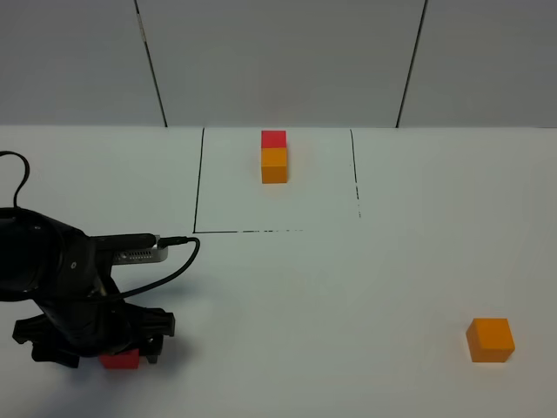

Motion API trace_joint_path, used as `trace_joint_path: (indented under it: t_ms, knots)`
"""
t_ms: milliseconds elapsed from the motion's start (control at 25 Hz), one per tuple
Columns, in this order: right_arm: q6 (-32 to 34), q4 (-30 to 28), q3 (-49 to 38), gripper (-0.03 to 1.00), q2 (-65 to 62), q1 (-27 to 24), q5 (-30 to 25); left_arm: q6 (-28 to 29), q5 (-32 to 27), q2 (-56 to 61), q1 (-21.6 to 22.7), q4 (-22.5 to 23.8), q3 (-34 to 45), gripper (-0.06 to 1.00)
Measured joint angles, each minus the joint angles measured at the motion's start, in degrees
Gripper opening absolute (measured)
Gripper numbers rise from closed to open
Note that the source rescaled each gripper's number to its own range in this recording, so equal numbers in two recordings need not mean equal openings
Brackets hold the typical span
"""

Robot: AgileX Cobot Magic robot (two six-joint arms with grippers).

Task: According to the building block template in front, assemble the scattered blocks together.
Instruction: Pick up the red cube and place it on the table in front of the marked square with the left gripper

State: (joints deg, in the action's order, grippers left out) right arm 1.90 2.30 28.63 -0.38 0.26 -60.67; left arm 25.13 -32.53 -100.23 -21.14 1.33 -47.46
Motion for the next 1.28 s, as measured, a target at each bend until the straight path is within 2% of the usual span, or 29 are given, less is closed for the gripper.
trace_joint_path:
  t_ms: [320, 960, 1280]
  knots:
    - [0.0, 0.0, 0.0, 0.81, 0.0, 0.0, 0.0, 0.19, 3.71, -0.06, 0.0, 0.11, 0.06, 0.77]
    - [0.0, 0.0, 0.0, 0.81, 0.0, 0.0, 0.0, 0.19, 5.35, -4.54, 0.0, 0.56, 0.12, 0.73]
    - [0.0, 0.0, 0.0, 0.81, 0.0, 0.0, 0.0, 0.18, 5.41, -4.54, 0.0, 0.67, 0.12, 0.68]
